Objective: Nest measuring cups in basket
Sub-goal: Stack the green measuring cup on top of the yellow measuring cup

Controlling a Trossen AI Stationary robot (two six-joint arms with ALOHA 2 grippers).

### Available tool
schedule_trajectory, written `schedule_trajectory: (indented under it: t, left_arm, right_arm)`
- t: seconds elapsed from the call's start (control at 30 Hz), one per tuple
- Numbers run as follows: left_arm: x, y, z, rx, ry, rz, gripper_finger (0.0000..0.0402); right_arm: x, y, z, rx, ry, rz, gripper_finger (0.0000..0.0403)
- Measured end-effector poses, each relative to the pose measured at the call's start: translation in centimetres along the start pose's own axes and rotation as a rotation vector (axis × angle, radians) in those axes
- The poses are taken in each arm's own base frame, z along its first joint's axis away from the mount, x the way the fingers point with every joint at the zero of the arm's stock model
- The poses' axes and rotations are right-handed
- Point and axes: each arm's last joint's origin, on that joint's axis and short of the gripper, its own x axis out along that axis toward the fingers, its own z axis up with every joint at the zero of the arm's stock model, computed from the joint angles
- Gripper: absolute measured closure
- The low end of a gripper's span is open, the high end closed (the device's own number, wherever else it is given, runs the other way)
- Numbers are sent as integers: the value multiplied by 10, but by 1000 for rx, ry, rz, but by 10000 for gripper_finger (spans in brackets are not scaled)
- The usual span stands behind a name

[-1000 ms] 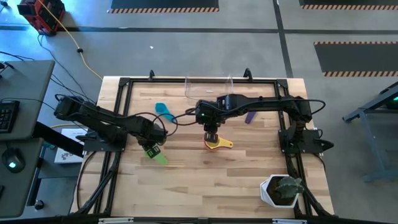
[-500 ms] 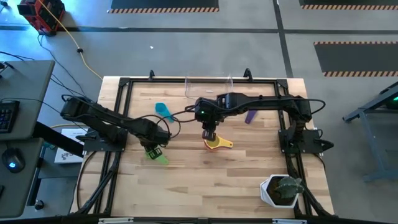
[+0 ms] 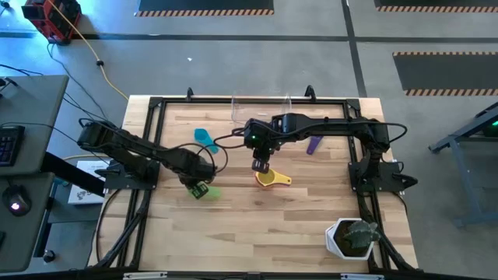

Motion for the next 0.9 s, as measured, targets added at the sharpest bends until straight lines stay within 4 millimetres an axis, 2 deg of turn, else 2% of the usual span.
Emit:
schedule_trajectory:
  t: [0.47,0.73,0.9]
  left_arm:
    - [-51,-36,31,-50,-253,-237,398]
    - [-63,-34,45,-107,-306,-274,399]
    - [-66,-35,47,-112,-317,-286,399]
  right_arm:
    - [-1,-1,-6,100,62,-12,318]
    - [-19,-1,-1,140,27,-4,318]
    - [-29,4,6,151,-5,85,318]
